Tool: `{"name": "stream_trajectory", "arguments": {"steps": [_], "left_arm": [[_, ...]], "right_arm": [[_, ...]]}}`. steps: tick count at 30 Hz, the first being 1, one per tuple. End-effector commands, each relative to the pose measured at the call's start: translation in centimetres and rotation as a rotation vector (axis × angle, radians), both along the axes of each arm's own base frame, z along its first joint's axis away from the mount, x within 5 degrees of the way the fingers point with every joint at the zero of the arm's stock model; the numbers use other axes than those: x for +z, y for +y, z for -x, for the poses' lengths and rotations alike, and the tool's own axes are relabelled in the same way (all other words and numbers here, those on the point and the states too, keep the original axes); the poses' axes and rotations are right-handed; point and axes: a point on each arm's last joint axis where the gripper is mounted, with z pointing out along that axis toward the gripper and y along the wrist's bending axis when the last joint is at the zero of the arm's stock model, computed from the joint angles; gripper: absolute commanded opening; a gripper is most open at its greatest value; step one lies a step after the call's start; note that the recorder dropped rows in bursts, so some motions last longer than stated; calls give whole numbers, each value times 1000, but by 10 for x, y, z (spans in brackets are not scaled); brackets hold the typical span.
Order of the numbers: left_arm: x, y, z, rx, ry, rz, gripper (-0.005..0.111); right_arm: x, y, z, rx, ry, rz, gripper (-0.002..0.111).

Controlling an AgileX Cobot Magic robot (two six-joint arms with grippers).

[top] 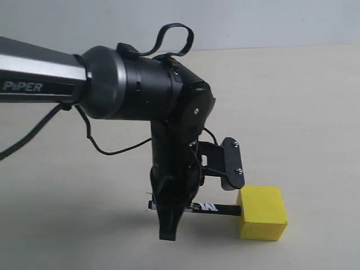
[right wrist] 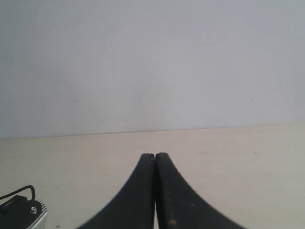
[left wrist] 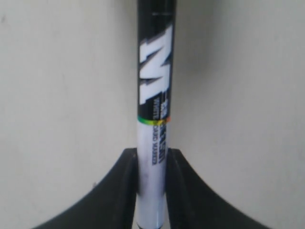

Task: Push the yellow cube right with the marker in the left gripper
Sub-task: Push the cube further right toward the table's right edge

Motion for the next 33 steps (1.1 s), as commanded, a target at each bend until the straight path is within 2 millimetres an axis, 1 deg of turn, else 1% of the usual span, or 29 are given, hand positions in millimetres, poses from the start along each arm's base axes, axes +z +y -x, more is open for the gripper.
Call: {"name": "stream_trajectory", "arguments": {"steps": [1,4,6,8,12,15,18,21,23,25,30,33], "left_arm": [[0,-15,1,-1,3,21,0],[0,-10,2,3,33,-30,0],[1,0,1,15,65,-101,0],[3,4,-2,27,54,-140,0],[4,4,-3,36,38,-134,0],[4,-1,1,23,29,-111,0],[5,-18,14,-21,-8,-42,0],[16,-43,19,-31,7,79,0],[23,-50,16,-27,8,102,0],[24,-48,15,-23,16,83,0],[24,-39,18,29,52,-17,0],[24,-41,21,58,48,-21,0]], "right_arm": [[-1,0,0,-6,-7,6,0],[-1,0,0,-6,-7,6,0],[-1,0,0,-6,-7,6,0],[-1,0,0,-6,-7,6,0],[-1,0,0,-6,-7,6,0],[-1,0,0,-6,-7,6,0],[-1,0,0,-6,-7,6,0],[-1,0,0,-6,-7,6,0],[-1,0,0,-6,-7,6,0],[-1,0,0,-6,-7,6,0],[-1,0,0,-6,-7,6,0],[-1,0,0,-6,-7,6,0]]}}
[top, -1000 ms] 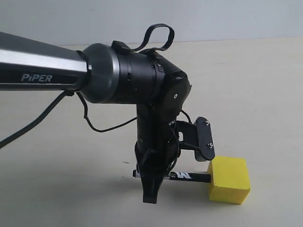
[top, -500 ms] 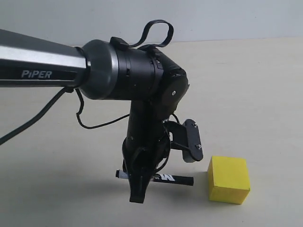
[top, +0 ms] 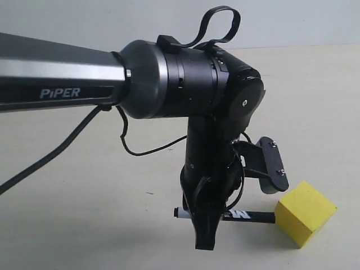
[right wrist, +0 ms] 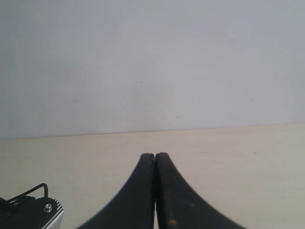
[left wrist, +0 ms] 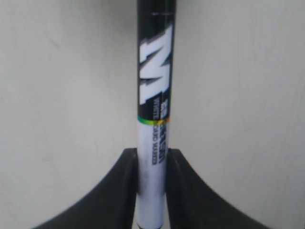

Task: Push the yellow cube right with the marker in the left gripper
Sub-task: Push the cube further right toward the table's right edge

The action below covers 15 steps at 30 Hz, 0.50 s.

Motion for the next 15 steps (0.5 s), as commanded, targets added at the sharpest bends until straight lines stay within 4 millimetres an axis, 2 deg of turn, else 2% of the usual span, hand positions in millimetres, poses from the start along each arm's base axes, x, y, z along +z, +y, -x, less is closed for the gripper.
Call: {"name": "stream_trajectory", "arguments": {"steps": [1,5,9,15], "left_arm": [[0,-1,3,53,0,-26,0],[0,-3,6,82,-5,-25,0],[-2,-10,3,105,-27,50,0],[-15,-26,5,116,-52,136,0]], "right_arm": [[-1,0,0,-6,-7,6,0],[-1,0,0,-6,-7,6,0],[-1,0,0,-6,-7,6,0],[-1,0,0,-6,-7,6,0]]}}
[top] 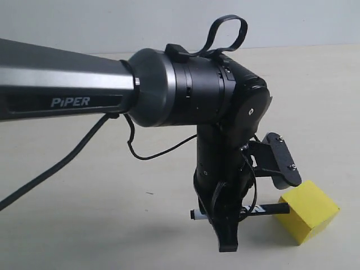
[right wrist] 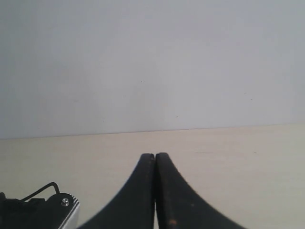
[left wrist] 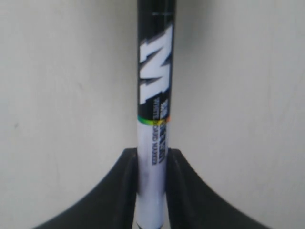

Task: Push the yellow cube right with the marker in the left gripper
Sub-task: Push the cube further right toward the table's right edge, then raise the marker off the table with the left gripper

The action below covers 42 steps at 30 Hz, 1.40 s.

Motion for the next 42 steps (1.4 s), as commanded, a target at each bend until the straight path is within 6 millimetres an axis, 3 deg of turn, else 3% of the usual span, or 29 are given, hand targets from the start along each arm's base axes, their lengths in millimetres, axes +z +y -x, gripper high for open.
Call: {"name": "stream_trajectory", "arguments": {"steps": [1,8,12,24,29,36,42], "left_arm": [[-9,-13,4,19,-18,63,0],[-8,1,3,-24,-29,-88,0],[-4,8,-3,36,-74,-144,0],[-4,-16,-2,71,-124,79,0],[-1,-20,-4,74,-125,90,0],[7,-3,-10,44,-137,-104,0],[8,2,-10,39,-121,-146,0]], "right_arm": [[-1,0,0,-6,-7,6,0],[-1,0,0,-6,-7,6,0],[-1,0,0,-6,-7,6,0],[-1,0,0,-6,-7,6,0],[-1,0,0,-6,-7,6,0],[-1,0,0,-6,-7,6,0],[-1,0,0,-6,-7,6,0]]}}
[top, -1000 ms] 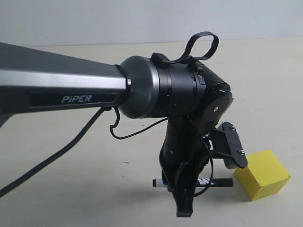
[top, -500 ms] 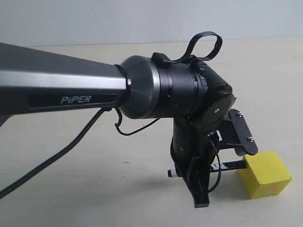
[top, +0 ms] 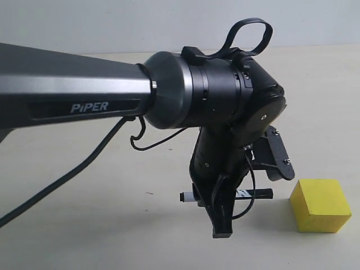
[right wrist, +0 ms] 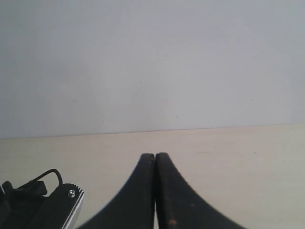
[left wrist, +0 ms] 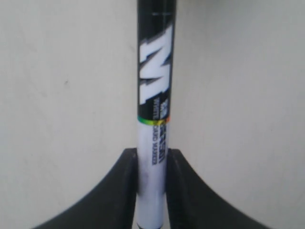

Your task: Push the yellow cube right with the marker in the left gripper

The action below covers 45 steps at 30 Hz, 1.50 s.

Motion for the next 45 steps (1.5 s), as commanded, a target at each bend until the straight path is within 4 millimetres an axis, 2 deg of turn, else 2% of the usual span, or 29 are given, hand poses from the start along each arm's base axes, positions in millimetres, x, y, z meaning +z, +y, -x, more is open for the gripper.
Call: {"name": "stream_trajectory", "arguments": {"steps": [1,5,9,16,19,22,25,28,32,36,42,45], "left_arm": [[5,3,1,1,24,-15,0],[13,15,-6,55,78,21,0],[26,45,-24,184,60,78,0],[48,95,-41,407,-34,235,0],[55,119,-44,568,-65,298,0],[51,123,-41,532,-58,279,0],[45,100,-14,310,-49,282,0],[21,69,8,160,-56,245,0],[-1,34,2,64,-67,196,0],[-3,21,-7,-21,-54,155,0],[0,3,-16,-22,-66,185,0],[-4,-2,-18,-15,-46,168,0]], "right_arm": [[-1,0,0,-6,-7,6,0],[-1,0,0,-6,-7,6,0],[-1,0,0,-6,-7,6,0],[-1,0,0,-6,-7,6,0],[-1,0,0,-6,-7,6,0],[-1,0,0,-6,-7,6,0],[-1,0,0,-6,-7,6,0],[-1,0,0,-6,-7,6,0],[-1,0,0,-6,-7,6,0],[-1,0,0,-6,-7,6,0],[-1,0,0,-6,-7,6,0],[-1,0,0,-6,-7,6,0]]}}
